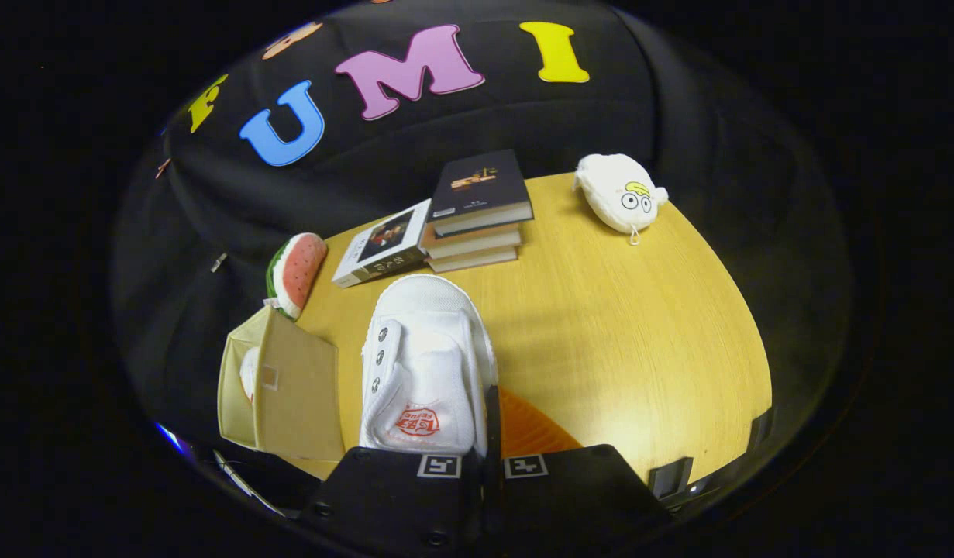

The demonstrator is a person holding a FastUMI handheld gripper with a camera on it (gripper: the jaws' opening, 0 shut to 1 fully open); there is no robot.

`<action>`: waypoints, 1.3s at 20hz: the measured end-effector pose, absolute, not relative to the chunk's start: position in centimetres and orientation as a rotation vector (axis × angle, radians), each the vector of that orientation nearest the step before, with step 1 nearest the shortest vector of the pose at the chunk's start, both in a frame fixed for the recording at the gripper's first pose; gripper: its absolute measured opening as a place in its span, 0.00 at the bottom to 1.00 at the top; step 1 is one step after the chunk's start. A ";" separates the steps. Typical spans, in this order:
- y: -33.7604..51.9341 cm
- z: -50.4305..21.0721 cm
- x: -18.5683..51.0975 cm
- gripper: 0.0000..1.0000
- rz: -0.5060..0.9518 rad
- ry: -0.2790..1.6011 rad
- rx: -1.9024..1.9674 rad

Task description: Open the storage box then place both shoes into the box .Put the left shoe in first, then the right shoe, with the right side of both shoes facing outward in a uniform manner.

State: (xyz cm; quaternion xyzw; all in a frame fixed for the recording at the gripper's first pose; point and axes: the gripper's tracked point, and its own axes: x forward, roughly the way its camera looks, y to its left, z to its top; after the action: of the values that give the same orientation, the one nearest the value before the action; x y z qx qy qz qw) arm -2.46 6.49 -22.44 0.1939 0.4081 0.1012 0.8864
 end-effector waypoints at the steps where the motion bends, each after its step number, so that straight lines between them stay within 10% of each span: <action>1: 7.7 -21.0 -2.3 0.06 0.228 0.837 0.403; 13: 25.5 -10.6 -1.8 0.06 0.418 0.834 0.418; 26: 37.1 -15.4 -2.9 0.06 0.425 1.010 0.262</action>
State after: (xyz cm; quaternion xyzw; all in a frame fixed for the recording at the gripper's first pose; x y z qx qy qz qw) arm -2.87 37.13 -15.36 0.1244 0.4787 0.2012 0.8455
